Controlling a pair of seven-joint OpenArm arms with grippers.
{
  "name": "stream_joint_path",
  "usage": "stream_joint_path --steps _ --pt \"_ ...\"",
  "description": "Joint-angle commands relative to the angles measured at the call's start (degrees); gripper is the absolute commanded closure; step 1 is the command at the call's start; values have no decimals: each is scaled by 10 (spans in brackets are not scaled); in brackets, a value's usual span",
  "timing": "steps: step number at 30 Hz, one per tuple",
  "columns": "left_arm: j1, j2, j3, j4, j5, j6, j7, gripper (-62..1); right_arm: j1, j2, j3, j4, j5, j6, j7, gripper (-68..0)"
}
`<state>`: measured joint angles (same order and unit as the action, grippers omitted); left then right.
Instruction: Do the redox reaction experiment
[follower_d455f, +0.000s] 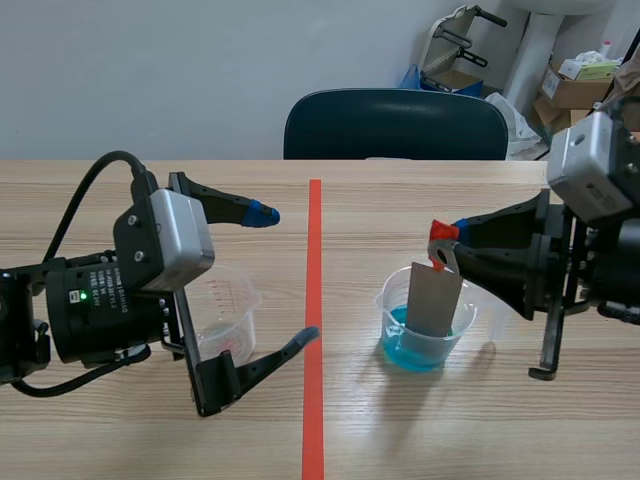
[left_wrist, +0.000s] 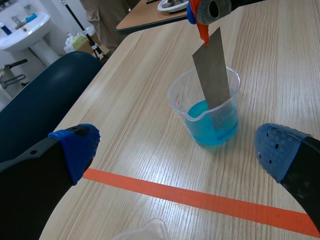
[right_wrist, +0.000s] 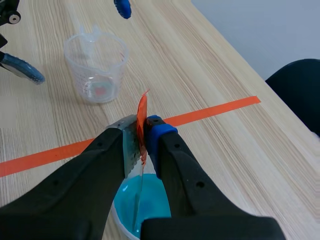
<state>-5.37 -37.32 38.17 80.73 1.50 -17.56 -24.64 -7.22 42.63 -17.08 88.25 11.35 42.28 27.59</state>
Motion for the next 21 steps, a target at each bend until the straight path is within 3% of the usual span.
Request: stream_joint_path --steps 1,12,21 --pt "1 2 -3 7 -3 3 -8 -623 5 11 18 18 9 4 9 -11" --pt "1 2 -3 7 -3 3 -8 -623 5 39 43 69 16 4 -6 -10" --pt "1 2 -3 7 -4 3 -8 -623 4 82 45 125 116 4 -75 -11"
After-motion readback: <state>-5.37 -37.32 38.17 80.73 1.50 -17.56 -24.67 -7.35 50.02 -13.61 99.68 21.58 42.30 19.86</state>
